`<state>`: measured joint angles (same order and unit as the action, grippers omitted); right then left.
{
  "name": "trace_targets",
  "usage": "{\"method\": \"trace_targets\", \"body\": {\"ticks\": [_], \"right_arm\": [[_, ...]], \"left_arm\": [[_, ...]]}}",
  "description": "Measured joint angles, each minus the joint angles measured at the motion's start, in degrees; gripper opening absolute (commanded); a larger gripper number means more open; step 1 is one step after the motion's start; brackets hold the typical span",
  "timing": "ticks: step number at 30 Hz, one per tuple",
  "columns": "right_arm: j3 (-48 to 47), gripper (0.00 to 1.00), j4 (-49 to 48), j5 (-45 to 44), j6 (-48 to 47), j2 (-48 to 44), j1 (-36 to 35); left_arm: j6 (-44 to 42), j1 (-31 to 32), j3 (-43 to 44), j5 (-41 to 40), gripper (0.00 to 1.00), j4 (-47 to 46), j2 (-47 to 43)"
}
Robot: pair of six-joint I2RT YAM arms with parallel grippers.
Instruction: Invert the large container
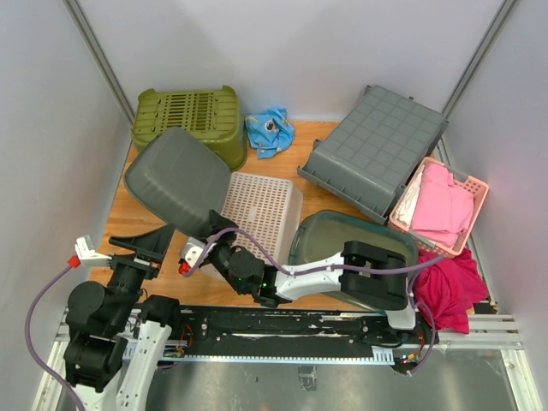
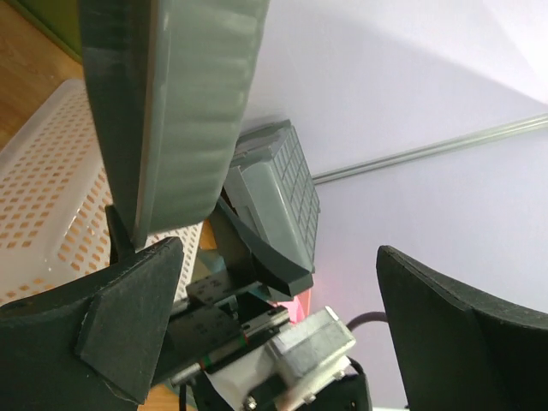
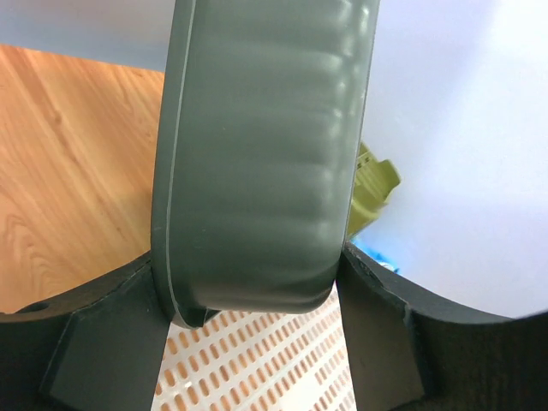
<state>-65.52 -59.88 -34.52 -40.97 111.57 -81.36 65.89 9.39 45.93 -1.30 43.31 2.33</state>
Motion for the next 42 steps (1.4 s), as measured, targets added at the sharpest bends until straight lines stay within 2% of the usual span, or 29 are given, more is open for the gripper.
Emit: {"method": "trace_targets", "body": {"ticks": [5, 14, 17, 18, 19, 20, 21, 22, 24, 29, 34, 42], "right_arm": [[-2.6, 0.11, -2.1, -0.3, -6.3, 1.7, 0.0], [-3.3, 0.09, -2.1, 0.1, -7.3, 1.7, 0.0], [-2.3, 0.16, -1.6, 1.0, -7.3, 1.7, 0.0], [-1.9, 0.22, -1.1, 1.6, -7.3, 1.7, -0.2], [-1.5, 0.31, -0.3, 2.0, -7.3, 1.7, -0.3], [-1.2, 0.51, 0.8, 2.6, -7.2, 1.7, -0.5], [-1.0, 0.63, 2.2, 3.1, -7.2, 1.7, -0.7], [-1.0, 0.71, 3.6, 3.4, -7.1, 1.7, -1.1], [-1.0, 0.79, 6.0, 3.8, -6.5, 1.7, -1.9], [-1.4, 0.82, 17.2, 7.9, -2.3, 1.4, -3.7], [-2.0, 0.83, 30.6, 14.3, 2.7, -1.7, -3.9], [-2.7, 0.82, 43.5, 17.9, 9.5, -14.7, -3.2]], "left_arm": [[1.3, 0.0, 3.8, -0.4, 0.99, 4.1, -0.6], [1.6, 0.0, 11.6, -2.7, 0.99, 8.2, 2.1], [1.9, 0.0, 14.5, -5.3, 0.99, 7.8, 4.0], [2.1, 0.0, 15.5, -6.2, 0.99, 7.7, 5.0], [2.2, 0.0, 16.3, -7.1, 0.99, 7.6, 6.3], [2.4, 0.0, 16.8, -7.7, 0.99, 7.4, 7.6], [2.6, 0.0, 17.1, -8.2, 0.99, 7.2, 9.2], [2.9, 0.0, 17.1, -8.5, 0.99, 7.1, 11.0], [3.4, 0.0, 17.0, -8.8, 0.99, 7.0, 14.7], [3.6, 0.0, 17.0, -9.2, 0.99, 7.0, 22.4], [3.1, 0.0, 17.4, -10.4, 0.99, 6.3, 24.0], [-0.6, 0.0, 17.5, -9.9, 0.99, 2.8, 26.3]]}}
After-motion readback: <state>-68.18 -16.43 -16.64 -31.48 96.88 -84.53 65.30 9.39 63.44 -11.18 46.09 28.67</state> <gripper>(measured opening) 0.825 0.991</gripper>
